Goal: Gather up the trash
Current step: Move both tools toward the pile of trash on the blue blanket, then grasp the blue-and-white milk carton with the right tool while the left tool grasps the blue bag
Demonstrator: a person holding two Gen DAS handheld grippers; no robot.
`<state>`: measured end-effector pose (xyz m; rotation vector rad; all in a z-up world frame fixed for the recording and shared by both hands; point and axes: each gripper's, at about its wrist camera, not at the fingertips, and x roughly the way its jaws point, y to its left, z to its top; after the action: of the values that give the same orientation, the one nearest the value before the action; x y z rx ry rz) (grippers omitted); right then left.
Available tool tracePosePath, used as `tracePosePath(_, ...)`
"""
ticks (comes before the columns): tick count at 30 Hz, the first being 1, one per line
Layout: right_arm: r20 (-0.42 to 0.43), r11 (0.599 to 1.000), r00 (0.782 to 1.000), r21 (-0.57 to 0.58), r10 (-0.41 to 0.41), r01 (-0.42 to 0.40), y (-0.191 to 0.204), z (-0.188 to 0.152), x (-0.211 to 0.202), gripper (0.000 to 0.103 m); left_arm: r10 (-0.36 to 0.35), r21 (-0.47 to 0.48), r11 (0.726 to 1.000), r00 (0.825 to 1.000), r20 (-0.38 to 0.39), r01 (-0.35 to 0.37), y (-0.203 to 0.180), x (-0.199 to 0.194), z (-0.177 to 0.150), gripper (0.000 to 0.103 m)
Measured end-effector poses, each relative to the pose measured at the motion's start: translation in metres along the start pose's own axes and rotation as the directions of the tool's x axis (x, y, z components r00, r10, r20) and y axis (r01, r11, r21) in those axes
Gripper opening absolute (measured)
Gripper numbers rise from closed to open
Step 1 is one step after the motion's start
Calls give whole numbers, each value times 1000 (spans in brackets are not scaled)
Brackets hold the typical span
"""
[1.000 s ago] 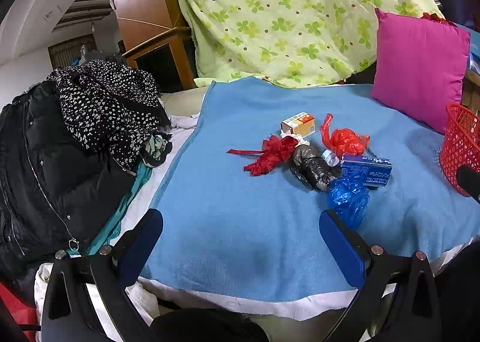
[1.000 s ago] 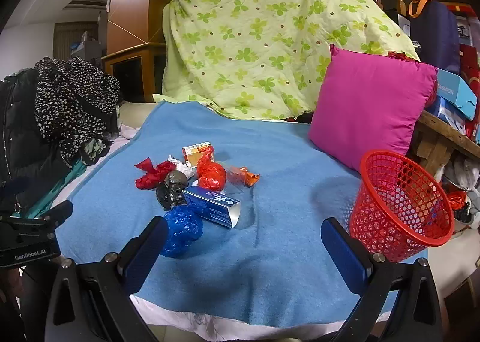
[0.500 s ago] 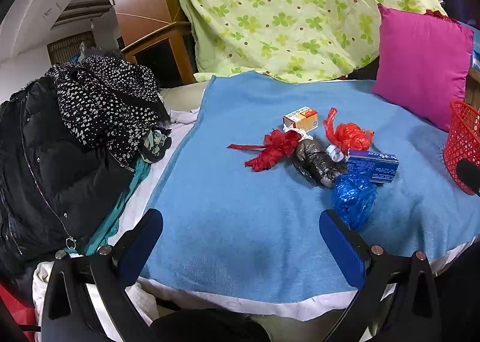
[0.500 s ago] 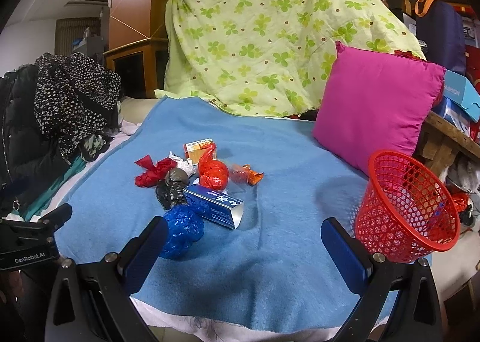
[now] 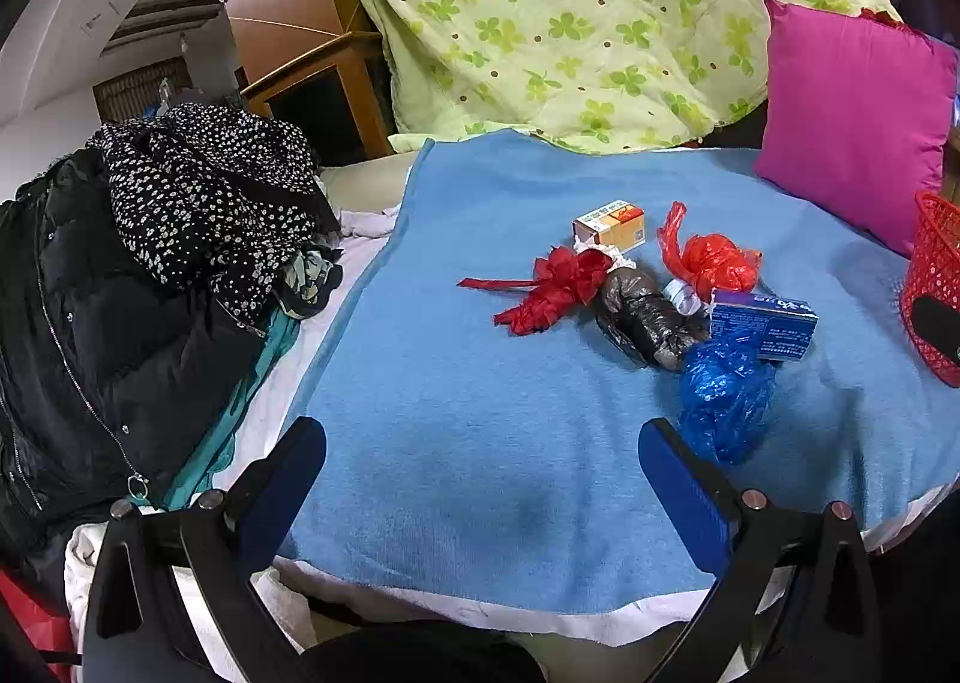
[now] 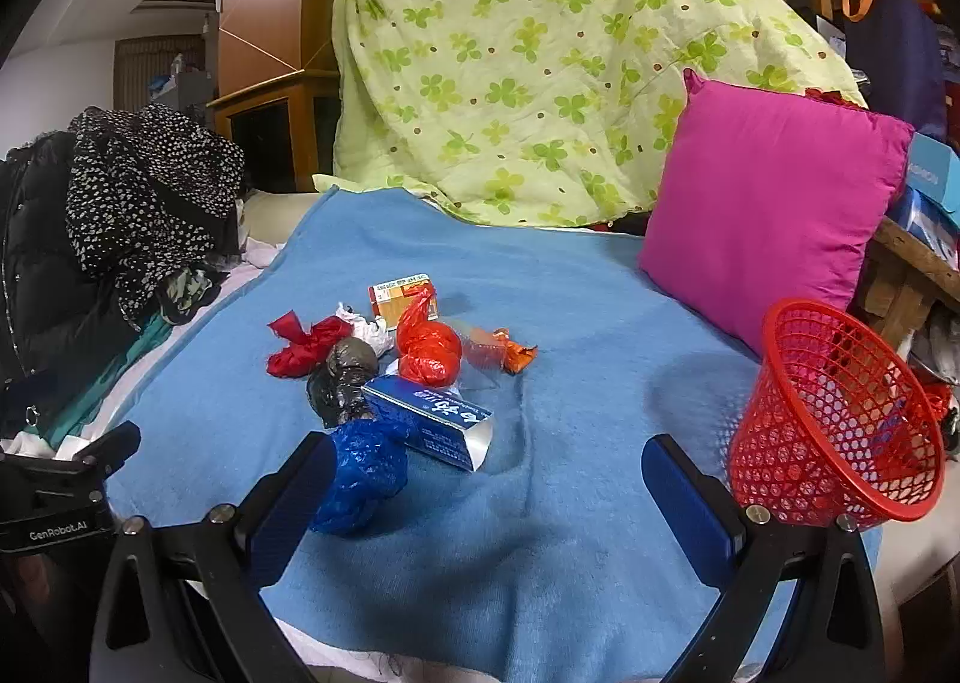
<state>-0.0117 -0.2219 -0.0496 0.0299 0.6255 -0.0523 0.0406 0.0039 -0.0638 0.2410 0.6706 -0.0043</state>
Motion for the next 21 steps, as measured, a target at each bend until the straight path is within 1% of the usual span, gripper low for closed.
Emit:
tracePosePath(2, -7, 1000, 1000, 5, 8, -8, -1, 0, 3, 103, -18, -4, 1000, 1000, 3, 18, 0, 3, -1, 103)
tracePosePath(7, -29, 998, 998, 30, 52, -51, -9, -3, 18, 103, -105, -13, 994, 994, 20, 105, -1, 11, -5, 103)
tracePosePath(11, -45, 995, 995, 60, 88, -85, -19, -4, 34, 103, -134, -1, 991, 991, 10, 134, -7, 21, -10, 103)
tracePosePath(16, -74, 976, 977, 104, 198, -190, -30, 0, 67, 103, -191, 20, 981, 982, -4, 191, -16, 33, -14, 103)
tracePosePath(21, -131, 955, 948, 108, 290, -277, -32, 3, 106, 101, -237, 35, 971, 971, -17, 237, -24, 41, -16, 103)
